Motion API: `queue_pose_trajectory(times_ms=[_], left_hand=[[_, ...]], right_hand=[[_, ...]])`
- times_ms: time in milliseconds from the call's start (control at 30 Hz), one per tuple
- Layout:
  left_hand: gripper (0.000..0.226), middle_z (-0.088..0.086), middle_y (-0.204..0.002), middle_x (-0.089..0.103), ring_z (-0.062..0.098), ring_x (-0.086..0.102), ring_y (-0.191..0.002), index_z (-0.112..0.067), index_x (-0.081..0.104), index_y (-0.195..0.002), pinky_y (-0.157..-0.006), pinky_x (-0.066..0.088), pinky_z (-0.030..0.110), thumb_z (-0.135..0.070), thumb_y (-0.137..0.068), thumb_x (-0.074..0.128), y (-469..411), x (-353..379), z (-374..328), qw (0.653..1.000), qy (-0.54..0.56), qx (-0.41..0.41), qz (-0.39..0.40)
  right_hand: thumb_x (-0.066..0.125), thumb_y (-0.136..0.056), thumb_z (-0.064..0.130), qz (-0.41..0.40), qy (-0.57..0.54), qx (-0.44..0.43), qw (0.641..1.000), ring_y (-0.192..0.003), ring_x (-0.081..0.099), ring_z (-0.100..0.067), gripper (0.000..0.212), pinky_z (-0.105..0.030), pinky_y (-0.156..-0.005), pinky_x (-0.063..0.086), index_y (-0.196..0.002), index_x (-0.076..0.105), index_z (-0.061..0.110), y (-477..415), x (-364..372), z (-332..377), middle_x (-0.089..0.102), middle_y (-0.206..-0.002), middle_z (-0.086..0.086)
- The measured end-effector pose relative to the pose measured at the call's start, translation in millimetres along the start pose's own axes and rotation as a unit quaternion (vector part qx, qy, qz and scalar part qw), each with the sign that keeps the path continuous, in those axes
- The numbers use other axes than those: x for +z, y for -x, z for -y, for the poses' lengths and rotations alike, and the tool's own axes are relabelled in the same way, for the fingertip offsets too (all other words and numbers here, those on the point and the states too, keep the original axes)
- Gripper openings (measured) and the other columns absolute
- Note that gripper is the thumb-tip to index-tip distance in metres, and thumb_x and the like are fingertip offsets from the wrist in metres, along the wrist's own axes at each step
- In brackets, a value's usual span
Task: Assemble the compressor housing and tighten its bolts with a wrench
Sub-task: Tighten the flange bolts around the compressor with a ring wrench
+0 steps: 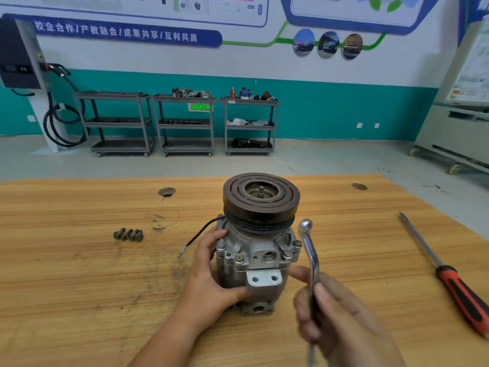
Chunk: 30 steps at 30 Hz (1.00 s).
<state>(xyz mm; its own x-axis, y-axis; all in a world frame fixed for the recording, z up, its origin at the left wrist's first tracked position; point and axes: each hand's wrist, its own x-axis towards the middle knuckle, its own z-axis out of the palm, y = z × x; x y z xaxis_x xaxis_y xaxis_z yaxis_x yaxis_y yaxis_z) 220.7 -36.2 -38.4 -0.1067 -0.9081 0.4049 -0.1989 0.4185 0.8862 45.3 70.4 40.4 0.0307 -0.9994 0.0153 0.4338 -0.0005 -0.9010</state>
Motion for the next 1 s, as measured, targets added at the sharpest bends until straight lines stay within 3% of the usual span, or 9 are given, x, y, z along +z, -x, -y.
queue_pose_trajectory(times_ms=[133, 267, 433, 533, 667, 733, 767, 867, 1000], left_hand=[[0.100, -0.023, -0.134, 0.042, -0.007, 0.048, -0.119, -0.068, 0.037, -0.113, -0.093, 0.043, 0.011, -0.013, -0.051, 0.093, 0, -1, -1, 1.000, 0.001, -0.005, 0.002], [0.101, -0.022, -0.136, 0.041, -0.007, 0.047, -0.119, -0.069, 0.035, -0.113, -0.093, 0.043, 0.011, -0.013, -0.052, 0.093, 1, -1, -2, 1.000, -0.012, -0.006, 0.002], [0.102, -0.020, -0.139, 0.038, -0.005, 0.044, -0.121, -0.072, 0.031, -0.113, -0.092, 0.039, 0.012, -0.017, -0.054, 0.093, 1, -2, -2, 1.000, -0.029, -0.006, 0.006], [0.102, -0.022, -0.141, 0.036, -0.005, 0.043, -0.123, -0.072, 0.031, -0.113, -0.093, 0.038, 0.012, -0.017, -0.054, 0.093, 2, -2, -2, 0.999, -0.033, -0.004, 0.005], [0.101, -0.029, -0.136, 0.037, -0.010, 0.045, -0.119, -0.069, 0.033, -0.116, -0.091, 0.040, 0.011, -0.021, -0.052, 0.094, 1, -2, 0, 1.000, -0.030, -0.004, 0.004], [0.102, -0.032, -0.135, 0.036, -0.011, 0.044, -0.118, -0.070, 0.033, -0.116, -0.091, 0.040, 0.011, -0.018, -0.053, 0.094, 1, -2, 1, 0.999, -0.034, -0.004, 0.002], [0.103, -0.032, -0.134, 0.036, -0.010, 0.045, -0.118, -0.070, 0.033, -0.115, -0.091, 0.040, 0.010, -0.016, -0.053, 0.094, 1, -2, 1, 0.999, -0.035, -0.002, 0.001], [0.103, -0.035, -0.131, 0.037, -0.010, 0.045, -0.117, -0.069, 0.034, -0.116, -0.086, 0.040, 0.004, -0.015, -0.051, 0.094, 1, -2, 3, 0.999, -0.031, -0.003, 0.002], [0.101, -0.034, -0.129, 0.041, -0.007, 0.048, -0.117, -0.066, 0.036, -0.117, -0.092, 0.044, 0.012, -0.024, -0.045, 0.092, 0, -1, 4, 1.000, -0.030, 0.006, -0.001]], right_hand=[[0.059, -0.074, 0.034, -0.001, 0.321, -0.041, 0.946, -0.044, 0.034, -0.004, 0.022, -0.014, -0.040, 0.028, -0.079, 0.062, 0.013, -25, -42, 39, 0.042, -0.054, -0.001], [0.033, -0.070, 0.068, 0.121, 0.672, -0.073, 0.727, -0.052, 0.041, -0.004, 0.044, -0.020, -0.051, 0.030, -0.086, 0.063, 0.040, -59, -57, 81, 0.050, -0.059, 0.010], [0.038, -0.089, 0.057, 0.229, 0.791, -0.021, 0.567, -0.077, 0.055, 0.000, 0.035, -0.025, -0.072, 0.047, -0.111, 0.060, 0.040, -95, -34, 113, 0.062, -0.087, 0.018], [0.042, -0.093, 0.050, 0.260, 0.820, 0.019, 0.509, -0.077, 0.048, 0.005, 0.034, -0.018, -0.068, 0.037, -0.118, 0.059, 0.036, -111, -14, 124, 0.053, -0.085, 0.025], [0.044, -0.094, 0.048, 0.272, 0.840, 0.086, 0.462, -0.089, 0.051, -0.004, 0.031, -0.027, -0.082, 0.042, -0.116, 0.060, 0.034, -122, 1, 130, 0.058, -0.099, 0.016], [0.044, -0.094, 0.047, 0.281, 0.824, 0.143, 0.472, -0.079, 0.055, -0.003, 0.027, -0.024, -0.073, 0.044, -0.104, 0.063, 0.032, -118, 1, 133, 0.062, -0.086, 0.011], [0.044, -0.095, 0.045, 0.294, 0.790, 0.190, 0.503, -0.072, 0.059, -0.004, 0.027, -0.023, -0.069, 0.048, -0.097, 0.064, 0.028, -114, -1, 132, 0.063, -0.077, 0.010], [0.045, -0.097, 0.033, 0.324, 0.560, 0.356, 0.675, -0.060, 0.067, -0.013, 0.030, -0.023, -0.058, 0.055, -0.084, 0.059, 0.010, -96, -11, 118, 0.067, -0.064, 0.000], [0.051, -0.086, 0.030, 0.262, 0.227, 0.373, 0.861, -0.058, 0.070, -0.019, 0.028, -0.021, -0.046, 0.054, -0.073, 0.065, 0.009, -61, -14, 80, 0.069, -0.065, -0.011]])
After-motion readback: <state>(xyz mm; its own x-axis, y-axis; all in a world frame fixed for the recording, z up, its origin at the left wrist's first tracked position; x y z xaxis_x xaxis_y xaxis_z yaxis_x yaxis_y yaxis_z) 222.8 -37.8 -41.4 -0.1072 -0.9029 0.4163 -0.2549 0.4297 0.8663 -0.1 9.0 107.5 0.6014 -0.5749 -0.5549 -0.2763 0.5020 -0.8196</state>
